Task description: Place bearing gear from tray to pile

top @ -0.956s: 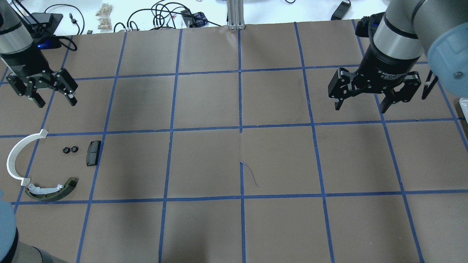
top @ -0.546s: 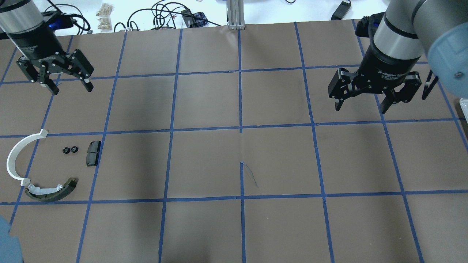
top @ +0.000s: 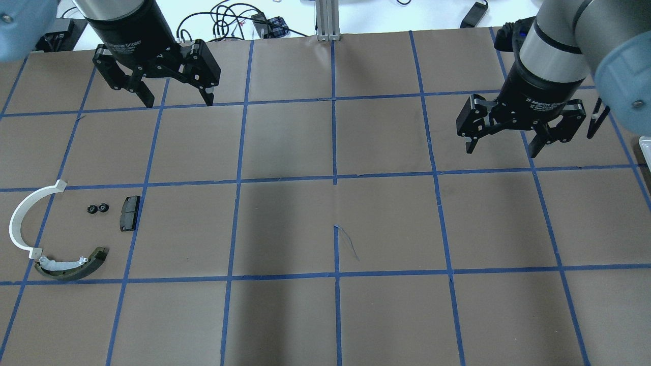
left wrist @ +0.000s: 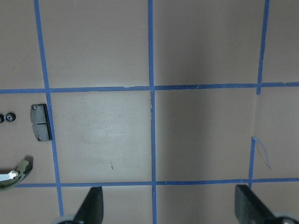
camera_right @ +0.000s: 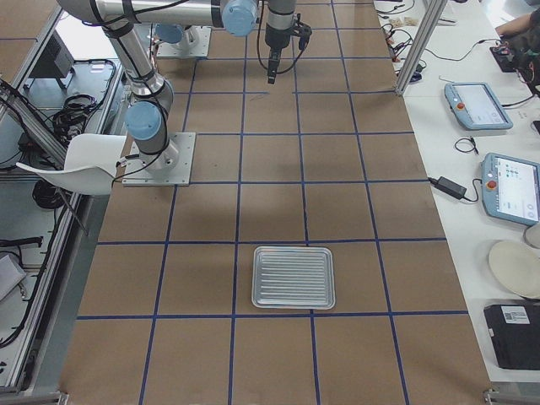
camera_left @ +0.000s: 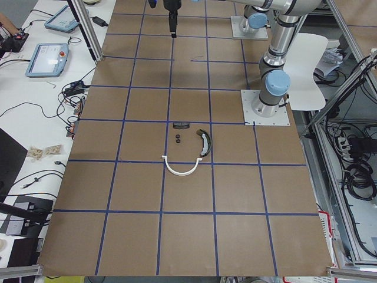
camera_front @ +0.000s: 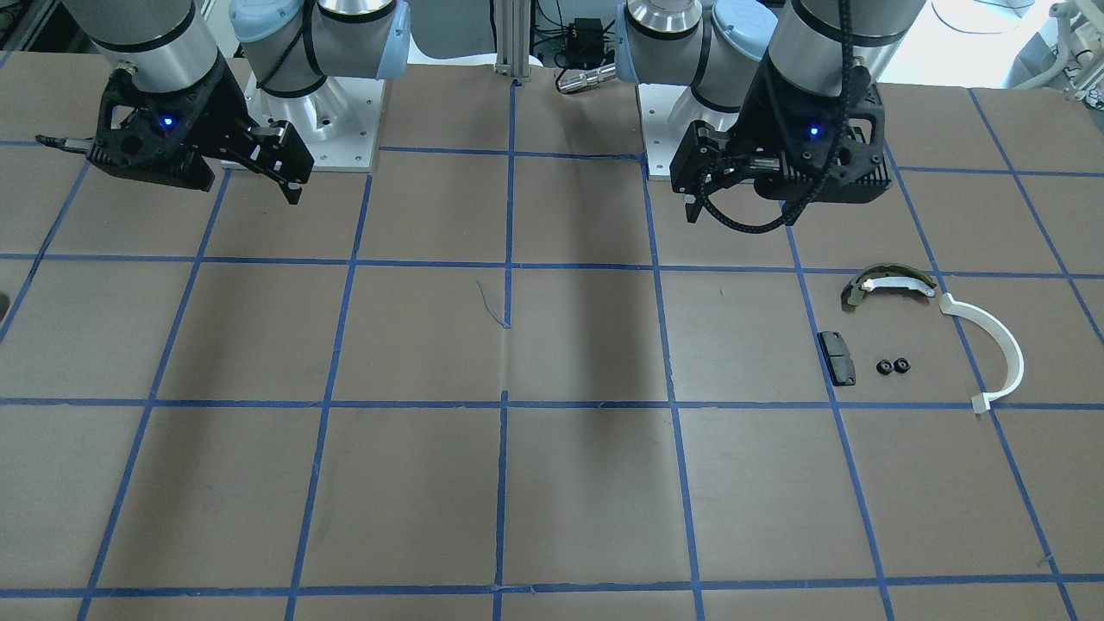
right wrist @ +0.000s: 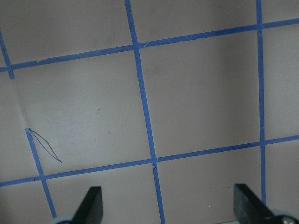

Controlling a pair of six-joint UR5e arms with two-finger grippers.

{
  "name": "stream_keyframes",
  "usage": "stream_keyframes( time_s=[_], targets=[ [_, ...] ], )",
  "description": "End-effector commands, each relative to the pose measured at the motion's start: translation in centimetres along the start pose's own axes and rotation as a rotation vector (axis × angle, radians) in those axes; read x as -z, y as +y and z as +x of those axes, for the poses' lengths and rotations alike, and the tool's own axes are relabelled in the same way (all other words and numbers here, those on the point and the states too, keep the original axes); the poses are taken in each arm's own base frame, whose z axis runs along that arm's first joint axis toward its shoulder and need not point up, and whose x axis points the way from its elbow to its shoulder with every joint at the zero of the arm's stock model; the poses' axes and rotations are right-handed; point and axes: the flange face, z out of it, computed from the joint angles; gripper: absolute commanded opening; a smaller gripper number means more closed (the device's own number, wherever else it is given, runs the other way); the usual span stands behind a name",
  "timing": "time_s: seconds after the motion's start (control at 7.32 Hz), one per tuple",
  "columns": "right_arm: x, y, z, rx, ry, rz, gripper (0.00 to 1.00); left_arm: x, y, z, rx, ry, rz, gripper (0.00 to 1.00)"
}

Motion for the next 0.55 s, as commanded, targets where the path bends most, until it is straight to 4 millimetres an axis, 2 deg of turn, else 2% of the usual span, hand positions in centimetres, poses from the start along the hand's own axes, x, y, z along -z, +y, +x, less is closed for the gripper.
stream_keyframes(
  time_s=[0.0, 0.14, 0.27, 0.41],
  targets=[
    [0.0, 0.0, 0.0, 0.0, 0.0, -0.001, 1.0, -1.7, 2.8, -0.2, 0.002, 0.004, 0.061, 1.0],
    [0.1, 0.0, 0.0, -0.002, -0.002, 0.002, 1.0, -2.7, 3.5, -0.3, 0.006, 0.006, 0.119, 1.0],
    [0.1, 0.0, 0.0, 0.0, 0.0, 0.002, 1.0, -2.6, 3.8, -0.6, 0.005, 0.015, 0.141, 1.0],
    [0.1, 0.0, 0.0, 0.0, 0.0, 0.004, 1.0, -2.3, 3.1, -1.8, 0.019, 0.032, 0.125, 1.0]
  ],
)
